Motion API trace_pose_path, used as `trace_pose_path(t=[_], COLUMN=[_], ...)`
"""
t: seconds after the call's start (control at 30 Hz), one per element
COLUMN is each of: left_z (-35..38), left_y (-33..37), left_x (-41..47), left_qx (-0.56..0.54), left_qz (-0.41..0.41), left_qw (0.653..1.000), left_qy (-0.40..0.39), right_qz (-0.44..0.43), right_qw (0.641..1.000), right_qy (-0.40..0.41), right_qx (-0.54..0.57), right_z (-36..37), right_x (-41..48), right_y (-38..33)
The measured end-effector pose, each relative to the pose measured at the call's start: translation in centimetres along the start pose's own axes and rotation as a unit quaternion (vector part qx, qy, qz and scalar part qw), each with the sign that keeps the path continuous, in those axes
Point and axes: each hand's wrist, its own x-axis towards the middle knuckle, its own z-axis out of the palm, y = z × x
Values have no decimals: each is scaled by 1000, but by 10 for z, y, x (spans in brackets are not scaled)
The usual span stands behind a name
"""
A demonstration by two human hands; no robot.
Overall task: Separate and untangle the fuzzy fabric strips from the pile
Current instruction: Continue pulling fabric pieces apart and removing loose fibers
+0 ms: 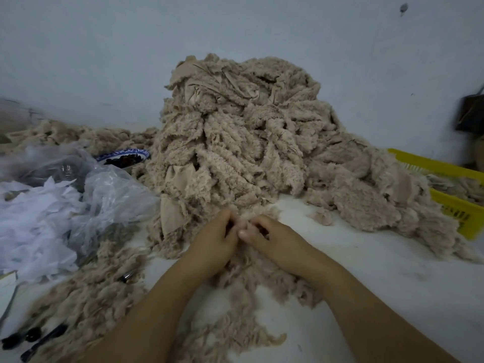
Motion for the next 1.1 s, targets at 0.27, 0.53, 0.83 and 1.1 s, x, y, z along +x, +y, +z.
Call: trace_pose_path(t=[0.27,0.53,0.83,1.1], left_z=[0,-16,-10,-5], left_y=[0,-11,-9,0], left_x=[4,16,9,3], left_qx=[-6,134,-38,-88], left_qz=[-15,-39,-18,-12], left_qw=[1000,982,998,994], left_qy=[-14,129,54,70], right_qz=[69,202,185,-66], right_qw=[945,753,908,991], right_qy=[161,317,318,105], right_qx=[276,540,203,-49], right_z=[-17,-42,-40,-3], right_x=[-2,3,0,-2], right_y=[-3,7,17,-5])
